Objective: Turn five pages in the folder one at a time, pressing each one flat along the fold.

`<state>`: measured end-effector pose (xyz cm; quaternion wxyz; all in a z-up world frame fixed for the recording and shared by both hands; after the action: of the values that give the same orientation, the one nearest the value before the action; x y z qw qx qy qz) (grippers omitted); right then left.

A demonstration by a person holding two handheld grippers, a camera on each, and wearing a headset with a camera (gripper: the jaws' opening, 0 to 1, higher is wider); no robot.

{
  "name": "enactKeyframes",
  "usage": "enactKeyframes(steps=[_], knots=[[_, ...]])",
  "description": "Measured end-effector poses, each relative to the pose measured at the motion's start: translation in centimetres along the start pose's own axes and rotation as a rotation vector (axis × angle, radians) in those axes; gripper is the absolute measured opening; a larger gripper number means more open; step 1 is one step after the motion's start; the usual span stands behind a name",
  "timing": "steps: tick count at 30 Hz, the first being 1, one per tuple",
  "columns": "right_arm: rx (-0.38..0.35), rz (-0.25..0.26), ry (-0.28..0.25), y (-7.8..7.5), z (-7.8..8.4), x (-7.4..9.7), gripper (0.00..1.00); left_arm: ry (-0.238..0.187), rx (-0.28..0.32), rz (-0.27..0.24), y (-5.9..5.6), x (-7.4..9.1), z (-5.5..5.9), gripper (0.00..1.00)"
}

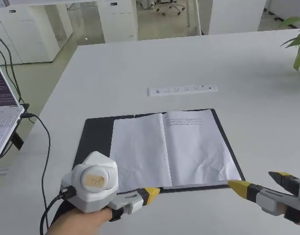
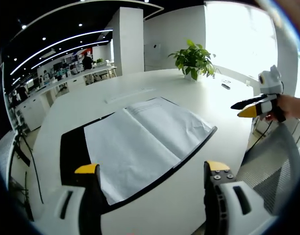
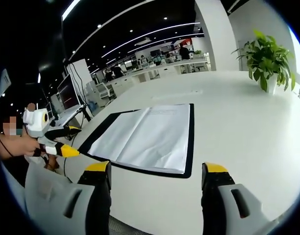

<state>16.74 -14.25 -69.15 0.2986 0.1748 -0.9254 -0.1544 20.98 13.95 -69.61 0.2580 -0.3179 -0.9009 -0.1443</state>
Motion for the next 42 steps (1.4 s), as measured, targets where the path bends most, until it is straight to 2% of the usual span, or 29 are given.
enactKeyframes(steps=[9, 18, 24, 26, 32, 39, 42], knots=[[-0.022, -0.022, 0.019, 0.0, 1.1, -0.6, 0.73, 0.009, -0.041, 0.101, -3.6, -6.2, -1.5, 0.84], [-0.025, -0.026, 0.012, -0.3, 1.2, -1.1, 0.71, 0.008, -0.068, 0.138, -5.8, -10.3, -2.4, 0.81], [-0.052, -0.016, 0.003, -0.6, 1.1, -1.2, 0.7, -0.002, -0.064, 0.138, -6.5, -12.6, -3.0, 0.79], [-0.06, -0.015, 0.0, -0.7, 1.1, -1.3, 0.69, -0.02, -0.059, 0.136, -6.8, -13.2, -3.3, 0.79], [-0.078, -0.021, 0.005, -0.9, 1.3, -1.6, 0.67, -0.012, -0.065, 0.139, -7.6, -14.6, -3.3, 0.77], [-0.097, -0.025, -0.005, -1.0, 1.3, -1.7, 0.67, -0.002, -0.048, 0.085, -7.8, -16.4, -2.9, 0.71], [-0.101, -0.028, -0.006, -1.1, 1.2, -1.8, 0.67, 0.002, -0.093, 0.053, -7.8, -16.7, -2.5, 0.67]])
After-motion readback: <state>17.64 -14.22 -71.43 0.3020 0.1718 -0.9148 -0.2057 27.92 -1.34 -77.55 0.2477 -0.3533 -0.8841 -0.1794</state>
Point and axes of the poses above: the centre of the closed fingertips' face, and the gripper's own axes: x roughly backward along the fingers, y roughly to its left, z roughly out of its underside, the point moved 6 cm from there along x, roughly backward along the fingers, and after that the axes turned 8 degrees about -x, right-handed, at the moved point
